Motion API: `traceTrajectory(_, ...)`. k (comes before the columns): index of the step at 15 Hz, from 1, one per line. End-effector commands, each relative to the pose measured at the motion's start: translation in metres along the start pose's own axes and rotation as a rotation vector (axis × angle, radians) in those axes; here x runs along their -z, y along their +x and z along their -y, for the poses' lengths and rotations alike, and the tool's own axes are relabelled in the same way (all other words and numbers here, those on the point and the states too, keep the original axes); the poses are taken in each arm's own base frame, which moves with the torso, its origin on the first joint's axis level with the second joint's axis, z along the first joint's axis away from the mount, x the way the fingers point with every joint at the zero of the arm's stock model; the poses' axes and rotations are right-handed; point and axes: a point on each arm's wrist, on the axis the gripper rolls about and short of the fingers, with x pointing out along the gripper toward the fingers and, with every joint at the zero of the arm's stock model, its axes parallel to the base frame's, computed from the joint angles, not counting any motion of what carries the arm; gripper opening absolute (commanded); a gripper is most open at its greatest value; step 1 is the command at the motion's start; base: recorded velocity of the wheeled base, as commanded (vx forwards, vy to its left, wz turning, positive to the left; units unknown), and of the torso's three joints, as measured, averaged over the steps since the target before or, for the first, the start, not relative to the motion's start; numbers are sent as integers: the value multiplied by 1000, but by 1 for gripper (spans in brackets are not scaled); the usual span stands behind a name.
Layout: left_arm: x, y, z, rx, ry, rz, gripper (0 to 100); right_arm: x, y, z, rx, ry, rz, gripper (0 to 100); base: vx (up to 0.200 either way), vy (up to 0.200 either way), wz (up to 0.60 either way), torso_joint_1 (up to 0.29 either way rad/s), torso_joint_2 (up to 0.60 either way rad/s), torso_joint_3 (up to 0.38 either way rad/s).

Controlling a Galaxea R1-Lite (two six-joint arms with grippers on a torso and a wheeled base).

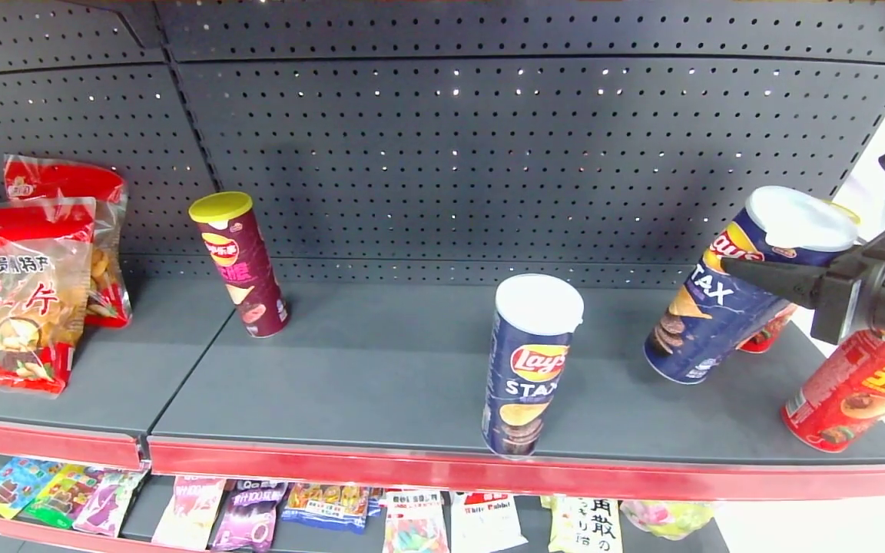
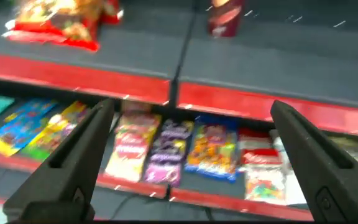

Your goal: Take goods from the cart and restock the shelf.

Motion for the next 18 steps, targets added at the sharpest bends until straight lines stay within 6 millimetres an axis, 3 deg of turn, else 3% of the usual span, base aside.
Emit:
traceTrajectory(1, 2, -5, 0, 31, -1, 65, 100, 0, -1, 0, -2, -1, 2, 0, 0, 0, 0, 0, 0, 0)
traceTrajectory(3, 6, -5, 2, 90, 89, 23, 100, 0, 1, -2, -13, -3, 1, 0, 0, 0, 0, 0, 0, 0)
traceTrajectory(12, 6, -5, 1, 87, 84, 29, 100, 4, 4, -4, -23, 0, -14, 0, 0, 0, 0, 0, 0, 0)
traceTrajectory(15, 6, -5, 1, 87, 84, 29, 100, -3, 15, -9, -65, -9, -8, 0, 0, 0, 0, 0, 0, 0)
traceTrajectory(18, 6, -5, 1, 87, 84, 29, 100, -4, 46, -14, -115, -15, -29, 0, 0, 0, 0, 0, 0, 0)
